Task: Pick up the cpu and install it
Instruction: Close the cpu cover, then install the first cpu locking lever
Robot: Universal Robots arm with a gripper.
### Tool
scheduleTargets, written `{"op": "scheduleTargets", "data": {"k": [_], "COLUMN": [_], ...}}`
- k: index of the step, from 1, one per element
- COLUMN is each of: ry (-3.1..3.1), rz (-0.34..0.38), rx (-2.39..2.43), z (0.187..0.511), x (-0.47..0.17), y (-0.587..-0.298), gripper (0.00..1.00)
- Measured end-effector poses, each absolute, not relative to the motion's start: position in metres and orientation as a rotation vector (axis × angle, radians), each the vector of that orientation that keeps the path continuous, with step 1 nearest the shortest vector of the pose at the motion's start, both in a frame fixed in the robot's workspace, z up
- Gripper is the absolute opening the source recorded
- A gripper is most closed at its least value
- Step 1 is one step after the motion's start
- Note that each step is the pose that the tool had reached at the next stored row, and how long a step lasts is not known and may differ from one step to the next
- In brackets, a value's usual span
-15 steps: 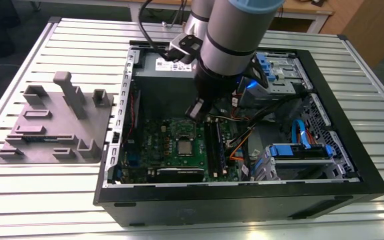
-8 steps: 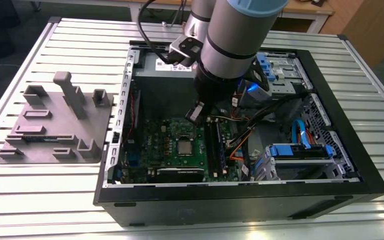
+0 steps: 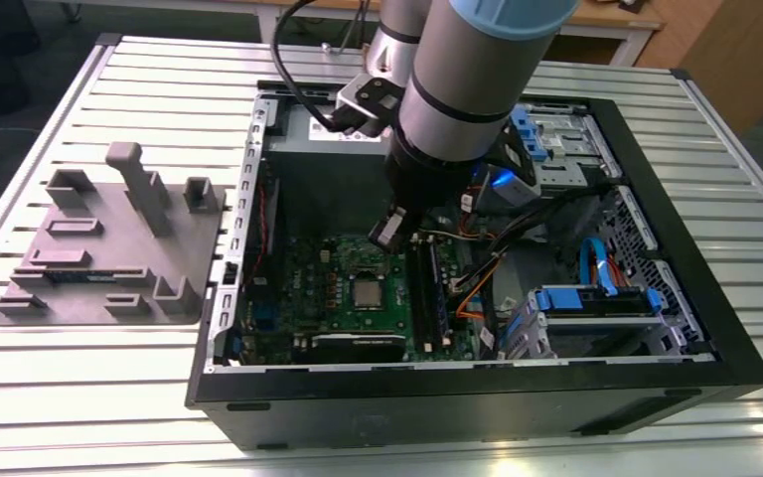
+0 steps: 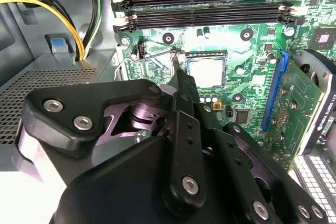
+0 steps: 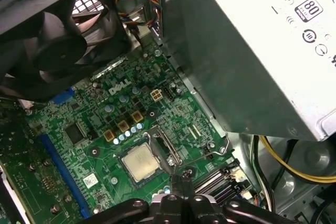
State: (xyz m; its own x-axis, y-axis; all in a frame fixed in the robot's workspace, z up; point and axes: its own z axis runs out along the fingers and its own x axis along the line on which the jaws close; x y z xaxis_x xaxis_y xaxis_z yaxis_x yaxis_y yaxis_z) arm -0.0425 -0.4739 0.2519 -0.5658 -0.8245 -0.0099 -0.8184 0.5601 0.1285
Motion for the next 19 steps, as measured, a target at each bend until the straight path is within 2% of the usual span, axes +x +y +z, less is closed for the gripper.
{"op": "scheduleTargets", "data": {"k": [19], "ry": [-2.734], "rz": [-0.205], "rx": [1.442], "z": [0.2590], "x": [-0.0425], "y": [-0.4775], "gripper": [0.10]}}
